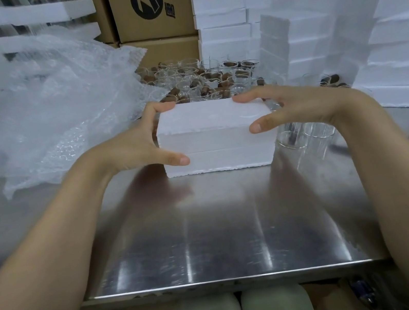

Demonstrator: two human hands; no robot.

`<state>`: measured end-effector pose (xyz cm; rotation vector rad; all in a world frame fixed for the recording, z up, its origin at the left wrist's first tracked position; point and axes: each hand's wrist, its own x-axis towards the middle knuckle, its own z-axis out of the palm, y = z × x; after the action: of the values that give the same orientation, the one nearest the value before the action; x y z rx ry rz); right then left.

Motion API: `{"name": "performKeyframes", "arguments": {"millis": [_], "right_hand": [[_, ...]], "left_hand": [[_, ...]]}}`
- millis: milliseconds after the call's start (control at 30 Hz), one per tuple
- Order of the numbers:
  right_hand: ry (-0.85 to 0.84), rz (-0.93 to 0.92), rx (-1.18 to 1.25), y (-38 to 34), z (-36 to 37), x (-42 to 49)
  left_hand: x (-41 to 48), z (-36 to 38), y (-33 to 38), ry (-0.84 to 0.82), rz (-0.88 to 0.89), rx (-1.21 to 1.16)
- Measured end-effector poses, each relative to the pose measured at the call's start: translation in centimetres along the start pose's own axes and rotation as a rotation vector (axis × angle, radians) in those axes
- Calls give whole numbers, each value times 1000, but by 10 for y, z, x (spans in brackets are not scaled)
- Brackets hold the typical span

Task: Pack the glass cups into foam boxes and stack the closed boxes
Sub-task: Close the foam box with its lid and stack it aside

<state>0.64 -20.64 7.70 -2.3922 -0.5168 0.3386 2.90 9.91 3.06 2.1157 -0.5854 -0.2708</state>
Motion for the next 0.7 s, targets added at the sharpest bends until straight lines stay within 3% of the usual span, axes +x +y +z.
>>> {"name": "performKeyframes", "arguments": {"millis": [300, 500, 633, 700], "right_hand": [[33, -56, 19, 3, -5, -4], [234, -99, 514, -3, -4, 7], [11, -71, 831, -18, 9, 10], [-21, -5, 977, -23, 17, 14]], "left_hand": [[-8, -1, 8, 28, 2, 10], [-20, -21, 16, 218, 92, -126], [-23, -26, 15, 172, 112, -130], [-23, -29, 13, 157, 86, -97]]}}
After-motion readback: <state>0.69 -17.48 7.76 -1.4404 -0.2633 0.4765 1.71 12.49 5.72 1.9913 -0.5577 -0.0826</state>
